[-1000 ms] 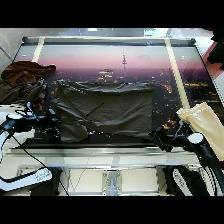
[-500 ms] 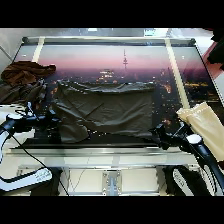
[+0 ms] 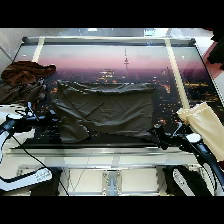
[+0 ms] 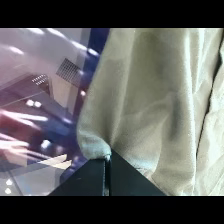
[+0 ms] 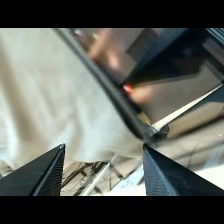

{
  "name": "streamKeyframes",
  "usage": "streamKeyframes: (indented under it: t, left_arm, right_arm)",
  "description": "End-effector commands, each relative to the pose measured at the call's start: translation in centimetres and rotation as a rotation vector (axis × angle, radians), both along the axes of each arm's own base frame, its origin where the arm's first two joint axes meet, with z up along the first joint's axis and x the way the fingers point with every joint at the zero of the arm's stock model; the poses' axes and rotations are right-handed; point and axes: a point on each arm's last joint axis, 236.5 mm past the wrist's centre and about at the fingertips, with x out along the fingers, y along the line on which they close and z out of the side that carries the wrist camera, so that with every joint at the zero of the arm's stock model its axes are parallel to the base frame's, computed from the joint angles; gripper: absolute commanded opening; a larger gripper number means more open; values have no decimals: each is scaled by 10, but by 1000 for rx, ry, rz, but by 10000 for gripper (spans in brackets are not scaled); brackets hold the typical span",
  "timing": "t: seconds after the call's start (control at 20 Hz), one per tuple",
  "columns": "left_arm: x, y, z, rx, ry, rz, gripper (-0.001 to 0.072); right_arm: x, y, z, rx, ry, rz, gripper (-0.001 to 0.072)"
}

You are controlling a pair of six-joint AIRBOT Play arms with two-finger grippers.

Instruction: Fold the shirts.

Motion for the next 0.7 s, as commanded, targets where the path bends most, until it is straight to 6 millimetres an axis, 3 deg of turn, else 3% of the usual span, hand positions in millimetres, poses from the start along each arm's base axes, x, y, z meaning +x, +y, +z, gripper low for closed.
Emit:
streamKeyframes:
  t: [0.0,0.1,0.2,0.35,0.5,0.65]
  left_arm:
    - [0,-1,0,-2,0,-3,13]
    - [0,0,0,-1,0,-2,13]
    - [0,0,0,-1,0,-3,13]
    - [-1,-1,1,-4,2,-5,13]
    - [-2,-4,1,-6,-3,-31,13]
    - [-2,-4,1,-5,-4,-32,13]
  right_arm:
    - [29,-4,31,-44,-136,62,538]
    - [40,-9,53,-99,-183,128,537]
    - [31,-13,57,-140,-136,192,537]
    - [-5,-13,28,-137,14,219,537]
    - [-36,4,2,-38,117,186,537]
    - [-50,11,-18,4,157,123,537]
